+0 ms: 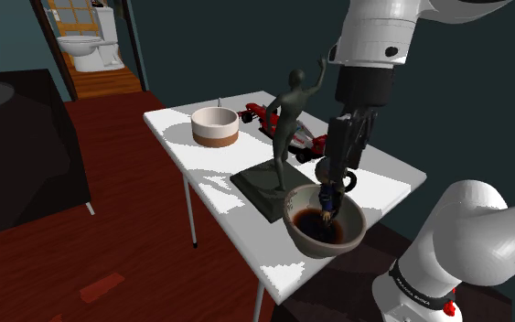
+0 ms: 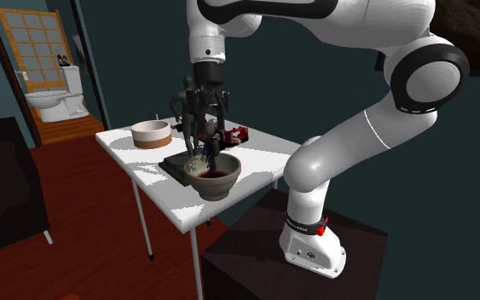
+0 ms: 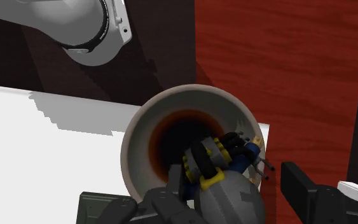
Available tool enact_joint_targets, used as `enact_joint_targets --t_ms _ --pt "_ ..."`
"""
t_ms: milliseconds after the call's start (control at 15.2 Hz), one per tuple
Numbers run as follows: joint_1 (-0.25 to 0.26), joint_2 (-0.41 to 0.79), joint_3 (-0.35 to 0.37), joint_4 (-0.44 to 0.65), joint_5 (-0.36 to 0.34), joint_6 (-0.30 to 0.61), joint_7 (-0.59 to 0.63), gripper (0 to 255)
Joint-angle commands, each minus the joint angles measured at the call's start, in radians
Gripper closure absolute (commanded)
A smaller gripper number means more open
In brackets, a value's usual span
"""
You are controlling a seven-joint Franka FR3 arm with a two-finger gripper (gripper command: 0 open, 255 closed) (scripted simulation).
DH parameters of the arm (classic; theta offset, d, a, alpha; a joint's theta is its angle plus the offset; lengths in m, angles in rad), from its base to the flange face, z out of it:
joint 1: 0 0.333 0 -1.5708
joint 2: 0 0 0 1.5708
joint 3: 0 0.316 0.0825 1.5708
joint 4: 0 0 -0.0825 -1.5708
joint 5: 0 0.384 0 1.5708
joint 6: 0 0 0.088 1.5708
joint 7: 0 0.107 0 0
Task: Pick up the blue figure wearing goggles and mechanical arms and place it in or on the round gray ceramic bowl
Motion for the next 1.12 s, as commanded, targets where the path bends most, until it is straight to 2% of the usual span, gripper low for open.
enact_joint_targets --t_ms 0,264,528,1056 --pt "0.0 0.0 0.0 0.0 0.0 0.0 0.0 0" --pt "0.0 0.0 0.0 0.0 0.0 0.0 0.0 0" --pt "-0.012 0.066 -0.033 0.16 -0.029 -0.098 0.01 0" --pt "-0.011 0.066 -0.033 0.16 -0.029 -0.098 0.01 0"
